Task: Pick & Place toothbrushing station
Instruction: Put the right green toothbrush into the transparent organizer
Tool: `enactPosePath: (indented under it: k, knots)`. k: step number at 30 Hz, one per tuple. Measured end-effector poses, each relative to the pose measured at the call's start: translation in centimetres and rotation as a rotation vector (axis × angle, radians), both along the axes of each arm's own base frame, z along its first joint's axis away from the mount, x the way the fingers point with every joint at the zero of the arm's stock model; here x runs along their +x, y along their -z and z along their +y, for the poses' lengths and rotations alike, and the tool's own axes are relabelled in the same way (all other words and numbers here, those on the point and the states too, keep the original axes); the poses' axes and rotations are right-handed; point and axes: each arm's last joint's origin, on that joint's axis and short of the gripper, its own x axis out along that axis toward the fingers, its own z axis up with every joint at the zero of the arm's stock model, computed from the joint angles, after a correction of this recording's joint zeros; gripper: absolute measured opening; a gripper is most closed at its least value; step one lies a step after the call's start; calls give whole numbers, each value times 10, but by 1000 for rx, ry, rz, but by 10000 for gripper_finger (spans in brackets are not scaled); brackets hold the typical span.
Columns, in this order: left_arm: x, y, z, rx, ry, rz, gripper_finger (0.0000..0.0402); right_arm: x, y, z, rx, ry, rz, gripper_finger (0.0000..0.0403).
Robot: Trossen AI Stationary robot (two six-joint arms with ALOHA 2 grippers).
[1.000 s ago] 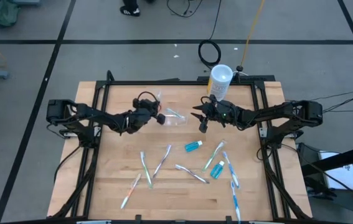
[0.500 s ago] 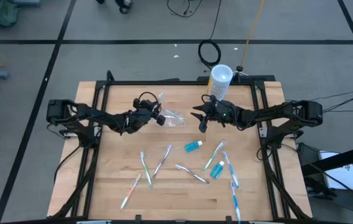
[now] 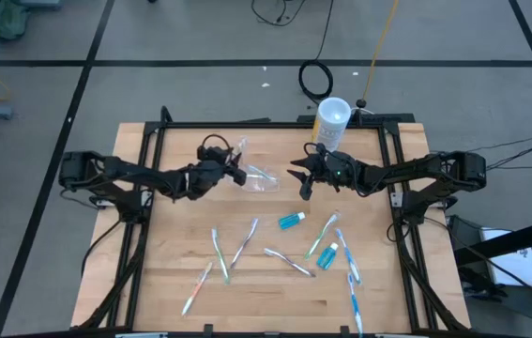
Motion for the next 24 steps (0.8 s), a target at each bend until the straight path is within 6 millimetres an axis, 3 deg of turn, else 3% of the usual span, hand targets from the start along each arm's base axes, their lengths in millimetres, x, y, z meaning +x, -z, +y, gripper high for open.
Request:
enactPosePath:
  k: [12, 24]
  knots:
    - [-13, -29, -3, 21, 47, -75, 152, 0, 6, 6, 48, -9, 47, 130]
    - [-11, -29, -4, -15, 143, -93, 152, 7, 0, 36, 38, -121, -8, 130]
